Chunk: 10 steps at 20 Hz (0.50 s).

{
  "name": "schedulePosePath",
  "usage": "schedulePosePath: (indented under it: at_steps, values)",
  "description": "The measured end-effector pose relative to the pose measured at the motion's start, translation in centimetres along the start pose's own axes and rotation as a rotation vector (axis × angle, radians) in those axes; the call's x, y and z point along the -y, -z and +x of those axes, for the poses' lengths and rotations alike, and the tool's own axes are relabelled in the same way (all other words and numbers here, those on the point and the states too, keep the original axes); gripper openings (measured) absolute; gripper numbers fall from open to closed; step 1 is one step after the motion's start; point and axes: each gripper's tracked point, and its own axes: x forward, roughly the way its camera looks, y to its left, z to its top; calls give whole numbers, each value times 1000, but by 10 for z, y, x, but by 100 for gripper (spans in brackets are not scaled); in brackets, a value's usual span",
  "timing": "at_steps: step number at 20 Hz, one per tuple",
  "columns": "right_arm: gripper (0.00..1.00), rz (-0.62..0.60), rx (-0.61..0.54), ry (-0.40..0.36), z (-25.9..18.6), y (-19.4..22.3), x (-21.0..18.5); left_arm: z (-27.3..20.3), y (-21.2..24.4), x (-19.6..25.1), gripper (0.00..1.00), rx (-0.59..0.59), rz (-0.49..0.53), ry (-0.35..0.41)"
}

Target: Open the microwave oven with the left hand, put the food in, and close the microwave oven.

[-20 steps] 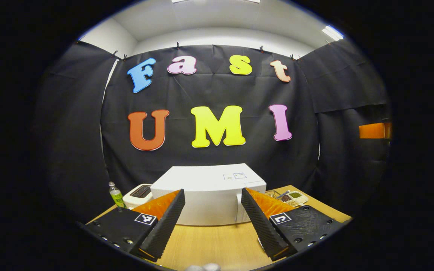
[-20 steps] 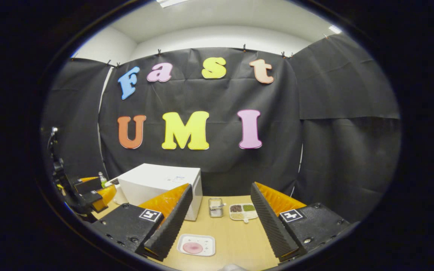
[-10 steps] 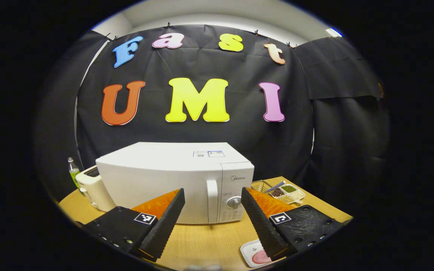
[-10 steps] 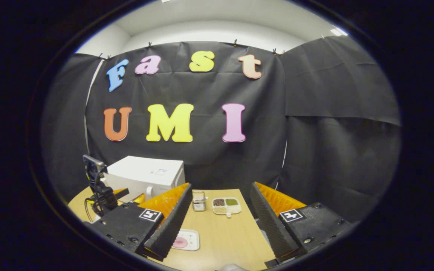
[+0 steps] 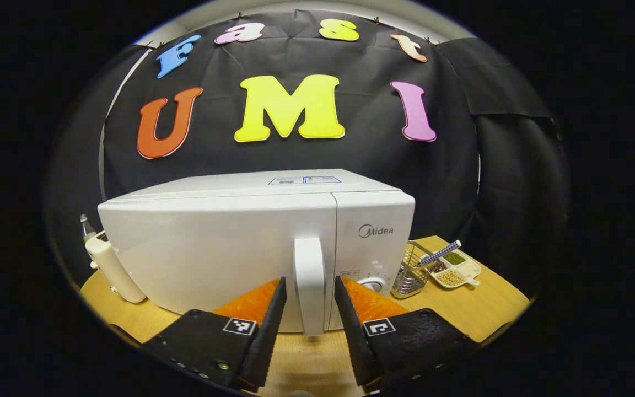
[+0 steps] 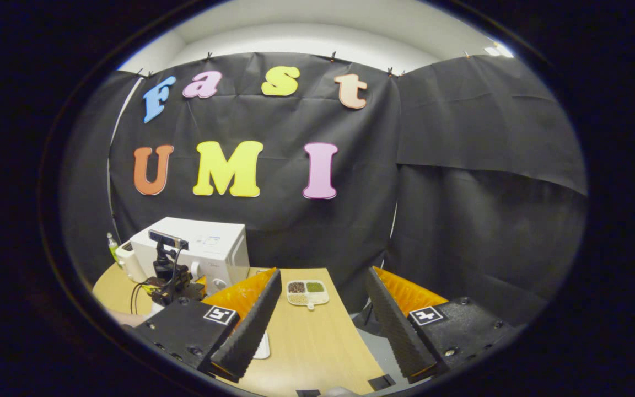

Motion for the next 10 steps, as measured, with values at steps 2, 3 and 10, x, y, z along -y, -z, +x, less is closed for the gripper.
schedulePosePath:
  at_steps: [2, 3, 10]
  values:
    - [99, -8, 2, 1, 3, -1, 0, -2, 4, -3, 37, -18, -18, -11]
    - [99, -9, 3, 0, 4, -1, -1, 2, 3, -4, 30, -7, -38, 3]
    - [99, -6, -8, -43, 9, -2, -16, -1, 9, -3, 9, -27, -43, 14]
